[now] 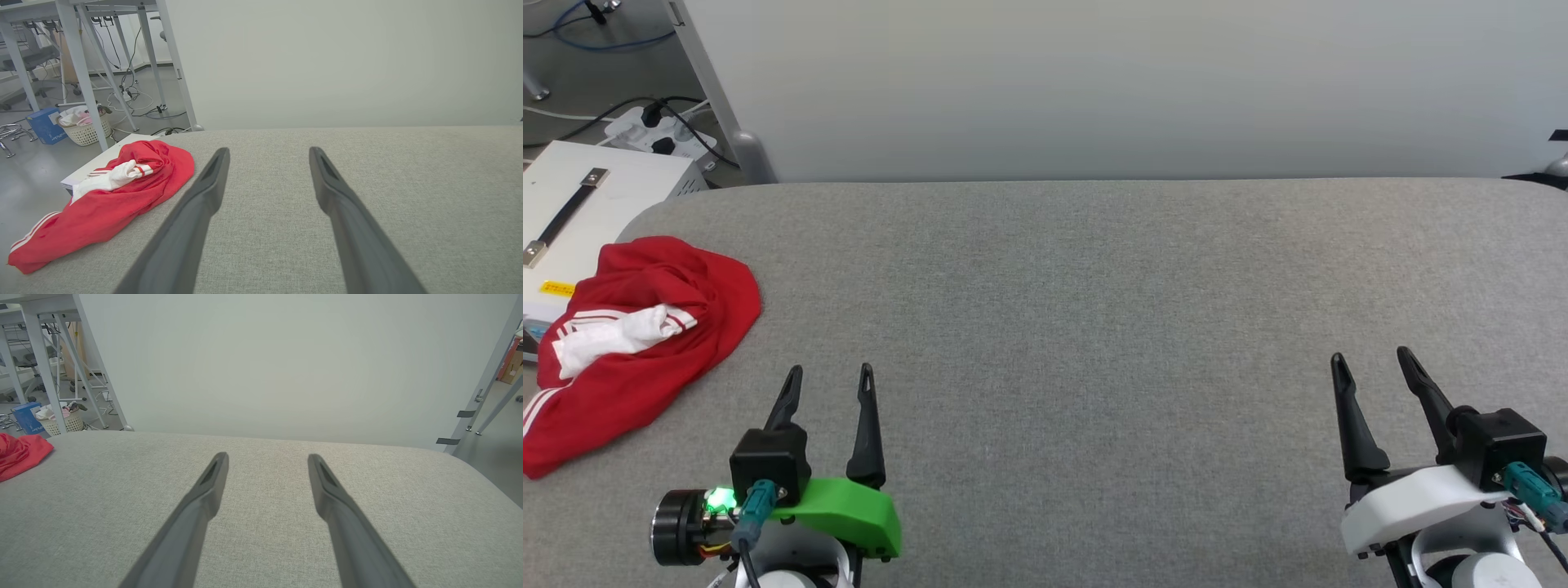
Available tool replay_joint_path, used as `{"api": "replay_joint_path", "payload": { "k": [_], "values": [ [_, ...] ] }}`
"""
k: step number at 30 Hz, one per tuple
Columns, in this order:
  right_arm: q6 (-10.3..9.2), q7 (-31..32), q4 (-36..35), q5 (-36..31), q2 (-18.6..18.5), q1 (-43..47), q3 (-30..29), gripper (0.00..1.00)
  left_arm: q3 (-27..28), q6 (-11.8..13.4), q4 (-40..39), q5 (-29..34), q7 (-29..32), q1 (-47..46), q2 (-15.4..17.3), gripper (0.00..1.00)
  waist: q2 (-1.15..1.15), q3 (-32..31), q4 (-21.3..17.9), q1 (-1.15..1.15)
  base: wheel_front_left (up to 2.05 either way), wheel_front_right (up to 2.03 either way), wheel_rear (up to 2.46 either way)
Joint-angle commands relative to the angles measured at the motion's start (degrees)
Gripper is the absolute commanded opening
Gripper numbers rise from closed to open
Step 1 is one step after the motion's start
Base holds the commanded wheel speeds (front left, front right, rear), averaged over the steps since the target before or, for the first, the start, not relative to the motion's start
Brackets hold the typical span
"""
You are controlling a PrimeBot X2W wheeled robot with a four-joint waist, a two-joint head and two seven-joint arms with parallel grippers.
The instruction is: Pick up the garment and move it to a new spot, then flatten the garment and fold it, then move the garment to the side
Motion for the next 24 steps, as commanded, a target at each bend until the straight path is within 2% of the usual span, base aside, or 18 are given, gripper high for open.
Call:
{"api": "replay_joint_path", "payload": {
  "k": [1,24],
  "values": [
    [-0.02,-0.7,-0.43,0.49,-0.04,0.86,0.16,1.0,-0.05,0.27,-0.18,-0.17,-0.65,-0.31,-0.1,1.0,0.0,0.02,0.05,0.0,0.0,0.0,0.0],
    [-0.03,-3.4,-1.37,3.28,-0.05,1.95,-0.8,1.0,-1.31,0.59,-0.13,-0.43,-3.38,0.0,-0.16,1.0,0.0,0.1,0.22,0.0,0.0,0.0,0.0]
  ]
}}
